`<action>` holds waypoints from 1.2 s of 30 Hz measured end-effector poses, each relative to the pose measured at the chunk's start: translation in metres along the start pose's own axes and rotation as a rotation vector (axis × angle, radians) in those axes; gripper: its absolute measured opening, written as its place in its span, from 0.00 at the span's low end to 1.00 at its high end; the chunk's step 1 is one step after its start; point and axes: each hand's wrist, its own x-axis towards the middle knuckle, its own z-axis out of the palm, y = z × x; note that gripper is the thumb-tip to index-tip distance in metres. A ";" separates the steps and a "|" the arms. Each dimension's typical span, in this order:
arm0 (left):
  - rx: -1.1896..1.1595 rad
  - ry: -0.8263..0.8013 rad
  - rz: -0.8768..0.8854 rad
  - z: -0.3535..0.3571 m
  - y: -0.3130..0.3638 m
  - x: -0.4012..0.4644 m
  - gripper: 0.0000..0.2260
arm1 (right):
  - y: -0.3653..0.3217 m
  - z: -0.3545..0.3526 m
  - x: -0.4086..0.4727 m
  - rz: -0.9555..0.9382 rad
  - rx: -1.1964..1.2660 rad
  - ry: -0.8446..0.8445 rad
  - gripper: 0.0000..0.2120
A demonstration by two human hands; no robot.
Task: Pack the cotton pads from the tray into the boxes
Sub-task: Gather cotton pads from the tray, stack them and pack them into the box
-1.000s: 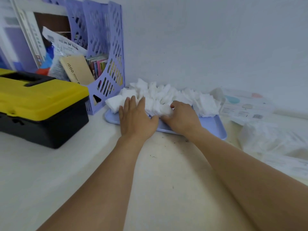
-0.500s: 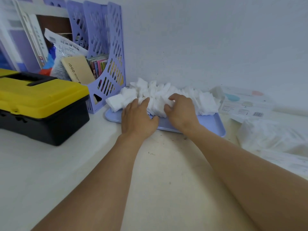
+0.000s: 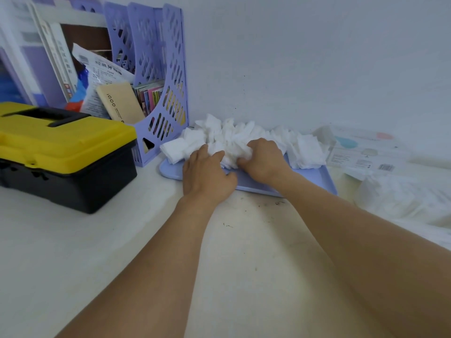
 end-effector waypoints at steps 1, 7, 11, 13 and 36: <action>0.015 0.002 0.007 0.000 0.001 0.000 0.25 | 0.002 -0.001 -0.001 0.018 0.049 0.016 0.19; 0.094 0.002 0.041 0.001 0.000 -0.001 0.21 | 0.003 -0.010 -0.010 0.072 0.275 0.095 0.19; -0.041 0.153 0.091 -0.002 0.006 -0.002 0.21 | 0.004 -0.025 -0.028 0.026 0.403 0.244 0.13; -0.339 0.271 0.070 -0.006 0.022 -0.004 0.24 | 0.003 -0.038 -0.048 -0.050 0.316 0.336 0.11; -1.711 -1.077 -0.392 0.013 0.151 -0.076 0.25 | 0.094 -0.149 -0.177 -0.181 0.628 -0.192 0.39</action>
